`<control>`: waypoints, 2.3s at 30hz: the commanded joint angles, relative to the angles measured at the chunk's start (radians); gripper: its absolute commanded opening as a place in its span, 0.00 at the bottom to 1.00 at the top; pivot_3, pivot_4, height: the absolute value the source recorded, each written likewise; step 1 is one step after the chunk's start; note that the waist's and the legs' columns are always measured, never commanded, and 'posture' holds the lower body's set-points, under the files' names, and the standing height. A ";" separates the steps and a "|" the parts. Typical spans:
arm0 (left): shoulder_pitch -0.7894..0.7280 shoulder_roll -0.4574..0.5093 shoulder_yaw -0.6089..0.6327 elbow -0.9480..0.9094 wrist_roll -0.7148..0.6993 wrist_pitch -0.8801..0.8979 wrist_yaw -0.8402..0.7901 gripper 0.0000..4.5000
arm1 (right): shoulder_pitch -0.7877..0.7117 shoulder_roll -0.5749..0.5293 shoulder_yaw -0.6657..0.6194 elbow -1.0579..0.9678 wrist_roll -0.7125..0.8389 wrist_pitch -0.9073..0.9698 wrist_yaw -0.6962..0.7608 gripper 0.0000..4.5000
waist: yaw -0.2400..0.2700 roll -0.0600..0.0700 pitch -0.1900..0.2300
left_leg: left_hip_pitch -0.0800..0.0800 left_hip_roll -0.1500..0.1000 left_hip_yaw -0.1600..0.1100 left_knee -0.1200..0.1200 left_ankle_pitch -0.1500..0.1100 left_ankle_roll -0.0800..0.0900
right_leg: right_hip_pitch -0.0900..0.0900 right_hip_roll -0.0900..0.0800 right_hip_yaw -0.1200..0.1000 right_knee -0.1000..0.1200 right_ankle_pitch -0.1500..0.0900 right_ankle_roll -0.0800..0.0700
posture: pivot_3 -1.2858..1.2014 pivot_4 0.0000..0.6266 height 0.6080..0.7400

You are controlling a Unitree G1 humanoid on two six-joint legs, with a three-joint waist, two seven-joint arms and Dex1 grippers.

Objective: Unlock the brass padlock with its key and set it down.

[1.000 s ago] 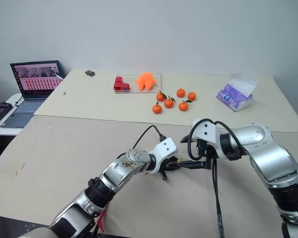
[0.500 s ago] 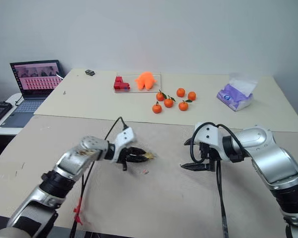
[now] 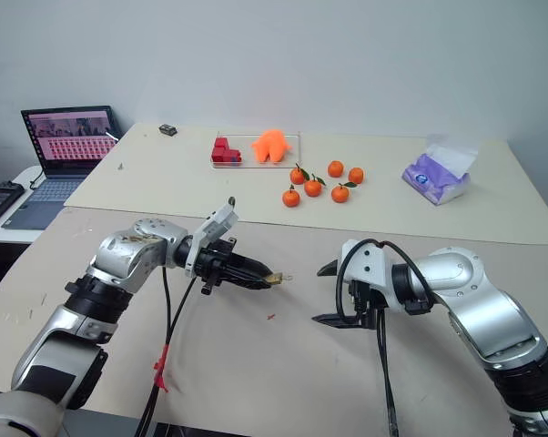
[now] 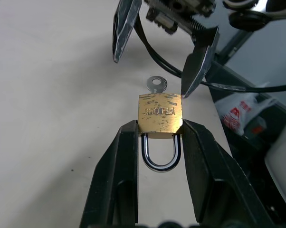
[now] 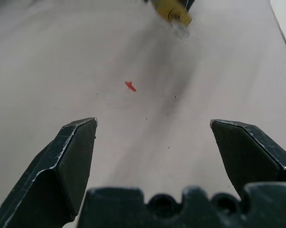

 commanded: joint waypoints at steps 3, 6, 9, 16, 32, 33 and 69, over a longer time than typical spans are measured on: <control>-0.039 -0.011 -0.014 0.050 0.036 -0.063 -0.055 0.18 | -0.020 -0.016 -0.065 -0.052 0.052 0.024 -0.014 1.00 | -0.003 0.000 0.000 | 0.000 0.000 0.000 0.000 0.000 0.000 | 0.000 0.000 0.000 0.000 0.000 0.000 | 0.52 0.24 0.49; -0.049 -0.036 -0.020 0.070 0.050 -0.076 -0.058 0.18 | -0.007 0.001 -0.072 -0.077 0.071 0.029 -0.039 1.00 | -0.002 0.001 0.000 | -0.002 0.000 0.000 0.001 0.000 0.000 | -0.001 0.000 0.000 0.000 0.000 0.000 | 0.52 0.24 0.49; -0.053 -0.058 -0.016 0.062 0.052 -0.068 -0.052 0.18 | 0.012 0.027 -0.040 -0.088 0.059 0.018 -0.066 1.00 | -0.003 0.000 0.000 | -0.002 0.000 0.000 0.001 0.000 0.001 | -0.001 0.000 0.000 0.000 0.000 0.000 | 0.52 0.24 0.49; -0.043 -0.067 -0.010 0.021 0.047 -0.042 -0.051 0.18 | 0.017 0.052 0.001 -0.067 0.013 -0.026 -0.091 1.00 | -0.008 0.000 0.000 | -0.002 0.000 0.000 0.002 0.000 0.001 | -0.001 0.000 0.000 0.002 0.000 0.000 | 0.52 0.24 0.49; -0.043 -0.076 -0.009 0.023 0.053 -0.047 -0.042 0.18 | -0.002 0.041 -0.006 -0.071 0.016 -0.012 -0.096 0.63 | -0.009 0.000 0.000 | -0.001 0.001 -0.001 0.004 0.000 0.001 | -0.001 0.001 0.000 0.004 0.000 0.000 | 0.52 0.24 0.49; -0.044 -0.077 -0.009 0.023 0.053 -0.047 -0.041 0.18 | -0.004 0.041 -0.008 -0.070 0.017 -0.011 -0.097 0.63 | -0.009 0.000 0.000 | -0.001 0.001 -0.001 0.004 0.000 0.001 | -0.001 0.001 0.000 0.004 0.000 0.000 | 0.52 0.24 0.49; -0.058 -0.103 0.001 0.045 0.068 -0.056 -0.043 0.18 | -0.023 0.045 0.006 -0.061 0.021 0.000 -0.101 0.01 | -0.010 0.001 0.000 | -0.001 0.002 -0.001 0.005 -0.001 0.001 | -0.001 0.002 0.000 0.005 0.000 0.000 | 0.52 0.24 0.49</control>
